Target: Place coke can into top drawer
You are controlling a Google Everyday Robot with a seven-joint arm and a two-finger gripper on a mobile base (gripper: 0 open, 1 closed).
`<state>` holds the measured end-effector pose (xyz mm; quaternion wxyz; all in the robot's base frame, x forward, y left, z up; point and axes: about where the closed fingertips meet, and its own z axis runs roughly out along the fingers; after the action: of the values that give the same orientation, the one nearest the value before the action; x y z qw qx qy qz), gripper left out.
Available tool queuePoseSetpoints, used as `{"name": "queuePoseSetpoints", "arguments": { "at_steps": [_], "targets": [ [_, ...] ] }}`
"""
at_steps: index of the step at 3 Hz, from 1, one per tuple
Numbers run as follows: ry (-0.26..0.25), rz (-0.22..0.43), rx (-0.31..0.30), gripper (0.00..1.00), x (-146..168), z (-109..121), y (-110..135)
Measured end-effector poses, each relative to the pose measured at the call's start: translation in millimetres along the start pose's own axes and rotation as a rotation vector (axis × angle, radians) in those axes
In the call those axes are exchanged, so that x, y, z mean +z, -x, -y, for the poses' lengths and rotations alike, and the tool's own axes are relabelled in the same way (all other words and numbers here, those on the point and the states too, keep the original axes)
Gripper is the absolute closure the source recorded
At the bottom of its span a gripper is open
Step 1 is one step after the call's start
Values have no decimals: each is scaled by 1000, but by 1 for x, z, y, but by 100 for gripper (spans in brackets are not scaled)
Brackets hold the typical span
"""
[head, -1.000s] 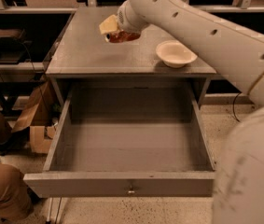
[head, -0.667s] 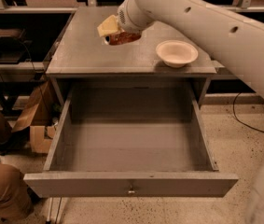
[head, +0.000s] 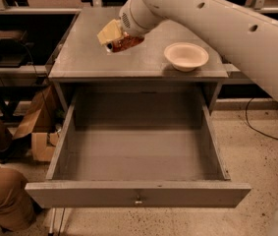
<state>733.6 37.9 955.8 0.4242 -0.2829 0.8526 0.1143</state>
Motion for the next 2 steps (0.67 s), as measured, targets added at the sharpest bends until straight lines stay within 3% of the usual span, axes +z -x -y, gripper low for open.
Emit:
{"name": "queuePoseSetpoints", "arguments": {
  "at_steps": [1, 2],
  "targets": [
    [1, -1, 1, 100, 1, 0, 0],
    [50, -9, 19, 100, -12, -6, -23]
  ]
}}
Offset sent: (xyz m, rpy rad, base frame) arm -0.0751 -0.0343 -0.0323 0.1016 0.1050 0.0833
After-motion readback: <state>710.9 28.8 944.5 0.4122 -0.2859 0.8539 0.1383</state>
